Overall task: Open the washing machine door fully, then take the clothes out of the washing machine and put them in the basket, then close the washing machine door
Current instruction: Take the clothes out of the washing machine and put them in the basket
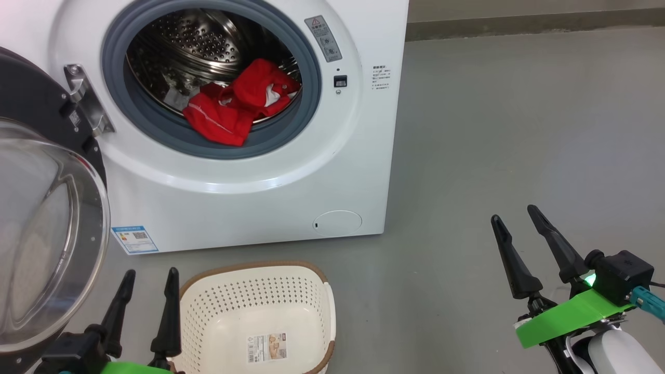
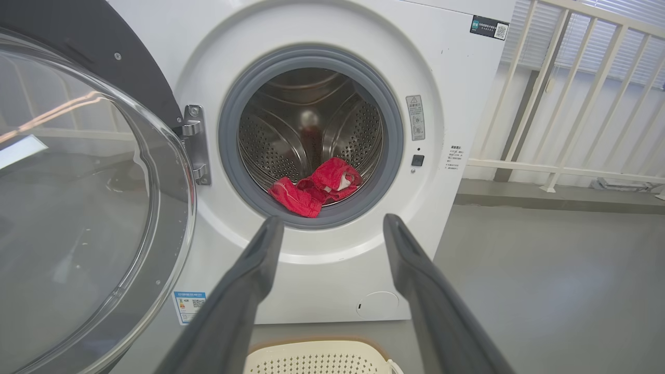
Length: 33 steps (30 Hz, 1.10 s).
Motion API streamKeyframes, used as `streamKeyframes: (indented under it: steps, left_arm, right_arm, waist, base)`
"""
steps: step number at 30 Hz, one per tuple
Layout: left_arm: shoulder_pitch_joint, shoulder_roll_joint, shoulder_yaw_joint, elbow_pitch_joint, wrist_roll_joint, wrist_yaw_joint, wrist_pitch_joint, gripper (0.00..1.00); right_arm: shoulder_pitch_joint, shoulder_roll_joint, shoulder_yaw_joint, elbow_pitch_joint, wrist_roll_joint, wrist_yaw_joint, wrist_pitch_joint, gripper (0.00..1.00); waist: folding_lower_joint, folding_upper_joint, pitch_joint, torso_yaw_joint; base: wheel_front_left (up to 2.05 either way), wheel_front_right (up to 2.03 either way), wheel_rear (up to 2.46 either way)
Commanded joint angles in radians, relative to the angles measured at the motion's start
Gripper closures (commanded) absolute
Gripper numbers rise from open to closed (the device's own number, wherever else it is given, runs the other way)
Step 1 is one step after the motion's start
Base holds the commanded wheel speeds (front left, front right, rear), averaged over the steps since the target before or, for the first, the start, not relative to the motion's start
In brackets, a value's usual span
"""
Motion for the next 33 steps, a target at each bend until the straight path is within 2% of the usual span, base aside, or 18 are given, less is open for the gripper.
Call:
streamKeyframes:
  steps: [1, 12, 33]
  left_arm:
    - [-0.024, 0.022, 0.043, -0.027, 0.006, 0.005, -0.013, 0.0]
    - [-0.023, 0.021, 0.058, -0.032, 0.005, 0.005, -0.013, 0.0]
    - [-0.024, 0.014, 0.068, -0.026, 0.006, 0.006, -0.013, 0.0]
  right_arm:
    - [-0.012, -0.009, 0.012, -0.026, -0.013, -0.001, -0.006, 0.0]
    - [-0.007, -0.003, 0.008, -0.026, -0.012, -0.001, -0.006, 0.0]
    - [-0.005, -0.003, 0.012, -0.025, -0.01, -0.001, -0.006, 0.0]
  waist:
    - [0.0, 0.0, 0.0, 0.001]
    - [0.0, 0.0, 0.0, 0.008]
    - [0.0, 0.0, 0.0, 0.014]
  base:
    - [0.0, 0.0, 0.0]
    - [0.2, -0.2, 0.0]
    - [1.04, -1.04, 0.0]
